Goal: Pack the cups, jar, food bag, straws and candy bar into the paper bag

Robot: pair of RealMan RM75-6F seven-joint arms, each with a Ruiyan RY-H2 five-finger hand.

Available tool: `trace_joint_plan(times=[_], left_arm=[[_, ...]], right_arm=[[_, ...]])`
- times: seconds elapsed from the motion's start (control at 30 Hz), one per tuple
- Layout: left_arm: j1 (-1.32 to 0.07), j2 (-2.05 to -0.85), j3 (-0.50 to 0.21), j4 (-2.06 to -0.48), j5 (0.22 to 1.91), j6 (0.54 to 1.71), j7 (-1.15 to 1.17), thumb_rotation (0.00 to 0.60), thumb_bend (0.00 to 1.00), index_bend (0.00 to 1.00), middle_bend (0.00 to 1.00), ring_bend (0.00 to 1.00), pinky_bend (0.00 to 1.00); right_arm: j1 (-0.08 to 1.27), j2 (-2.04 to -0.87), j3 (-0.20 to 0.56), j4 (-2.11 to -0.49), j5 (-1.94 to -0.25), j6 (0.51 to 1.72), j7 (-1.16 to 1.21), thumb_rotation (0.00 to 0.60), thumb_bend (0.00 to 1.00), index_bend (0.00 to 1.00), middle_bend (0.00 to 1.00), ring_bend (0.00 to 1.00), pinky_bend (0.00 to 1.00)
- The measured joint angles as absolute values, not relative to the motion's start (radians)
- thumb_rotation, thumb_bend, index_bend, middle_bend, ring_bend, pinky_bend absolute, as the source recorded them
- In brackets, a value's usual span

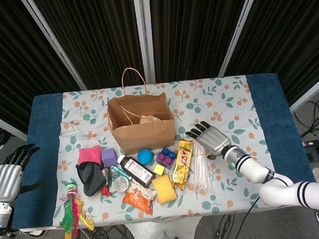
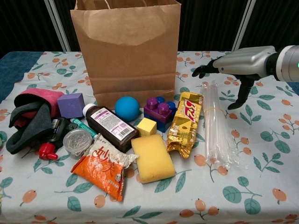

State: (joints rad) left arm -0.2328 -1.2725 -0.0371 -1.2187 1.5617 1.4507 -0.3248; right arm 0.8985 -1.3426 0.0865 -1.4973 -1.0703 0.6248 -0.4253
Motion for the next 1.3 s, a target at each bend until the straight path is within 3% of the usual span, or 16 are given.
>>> trace_joint_plan(times=[0.37, 0.47, 0.6, 0.77, 0.93, 1.1, 1.3], left_arm=[[-0.241, -1.284, -0.040, -1.192, 1.559, 1.440, -0.343, 0.600, 0.13, 0.23, 0.24, 0.15, 0.25], [-0.241, -1.287, -0.039, -1.193, 1.562, 1.443, -0.343, 0.600, 0.13, 0.23, 0.24, 0.15, 0.25], [-0.236, -1.285, -0.037, -1.198, 1.563, 1.450, -0.342, 0.600, 0.13, 0.23, 0.24, 0.15, 0.25], [-0.232, -1.282, -0.034, -1.204, 1.565, 1.457, -0.342, 0.600, 0.13, 0.23, 0.24, 0.15, 0.25], [-0.232, -1.282, -0.033, -1.213, 1.575, 1.466, -0.336, 0.600, 0.13, 0.23, 0.24, 0.16, 0.25], [-0.230, -1.277, -0.033, -1.225, 1.580, 1.476, -0.320, 0.600, 0.13, 0.23, 0.24, 0.15, 0.25], [-0.218, -1.271, -0.031, -1.233, 1.572, 1.482, -0.309, 0.600, 0.13, 0.23, 0.24, 0.15, 0.25]], right_arm=[[0.956, -1.348, 0.028, -1.474, -0.979, 0.521, -0.411, 0.600, 0.08, 0.00, 0.17, 0.00, 0.01], [0.958, -1.307, 0.008, -1.512, -0.966, 0.535, -0.427, 0.600, 0.05, 0.00, 0.24, 0.08, 0.08], [0.955, -1.230, -0.016, -1.599, -0.939, 0.600, -0.471, 0.600, 0.01, 0.00, 0.33, 0.31, 0.22], [0.946, -1.086, -0.060, -1.774, -0.880, 0.695, -0.543, 0.600, 0.00, 0.00, 0.35, 0.40, 0.32], [0.929, -0.994, -0.092, -1.884, -0.855, 0.804, -0.605, 0.600, 0.00, 0.02, 0.32, 0.23, 0.33], [0.909, -1.042, -0.084, -1.845, -0.966, 0.839, -0.590, 0.600, 0.00, 0.09, 0.26, 0.12, 0.29], [0.897, -1.137, -0.083, -1.686, -1.177, 0.824, -0.544, 0.600, 0.00, 0.12, 0.25, 0.11, 0.27]])
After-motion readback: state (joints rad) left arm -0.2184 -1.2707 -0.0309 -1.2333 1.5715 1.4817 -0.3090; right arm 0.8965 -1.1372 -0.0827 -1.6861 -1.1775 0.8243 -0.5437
